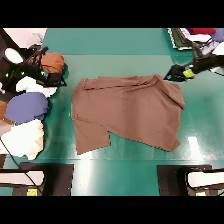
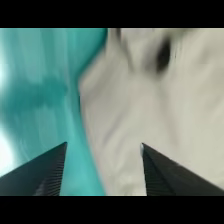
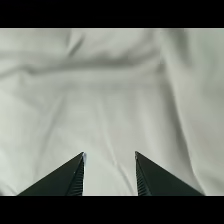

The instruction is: Fold the shirts.

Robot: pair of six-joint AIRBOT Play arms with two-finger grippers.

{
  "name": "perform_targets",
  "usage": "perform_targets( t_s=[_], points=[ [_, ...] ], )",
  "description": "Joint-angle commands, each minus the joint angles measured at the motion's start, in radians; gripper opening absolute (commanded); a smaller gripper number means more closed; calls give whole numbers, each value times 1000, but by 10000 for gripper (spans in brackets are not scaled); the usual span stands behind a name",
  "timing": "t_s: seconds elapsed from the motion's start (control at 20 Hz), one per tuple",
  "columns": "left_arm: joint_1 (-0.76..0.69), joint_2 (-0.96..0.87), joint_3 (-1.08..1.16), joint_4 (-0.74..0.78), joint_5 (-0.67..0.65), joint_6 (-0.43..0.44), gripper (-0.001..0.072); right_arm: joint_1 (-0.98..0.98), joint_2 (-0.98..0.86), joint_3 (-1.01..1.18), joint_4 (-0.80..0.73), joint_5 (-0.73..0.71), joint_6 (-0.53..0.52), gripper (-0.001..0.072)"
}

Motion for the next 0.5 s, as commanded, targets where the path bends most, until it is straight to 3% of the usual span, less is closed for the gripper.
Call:
perform_targets(
  t_s=[0.0, 0.1, 0.35, 0.45],
  points=[
    [16, 102, -244, -27, -33, 25, 550, -50, 172, -166, 6, 76, -26, 369],
    [16, 126, -390, -84, 10, 51, 550, -80, 264, -275, 6, 79, -25, 513],
    [6, 127, -553, -282, 127, 165, 550, -163, 441, -482, 6, 79, -25, 509],
    [-37, 127, -560, -282, 171, 165, 550, -203, 499, -548, 6, 81, -25, 508]
  ],
)
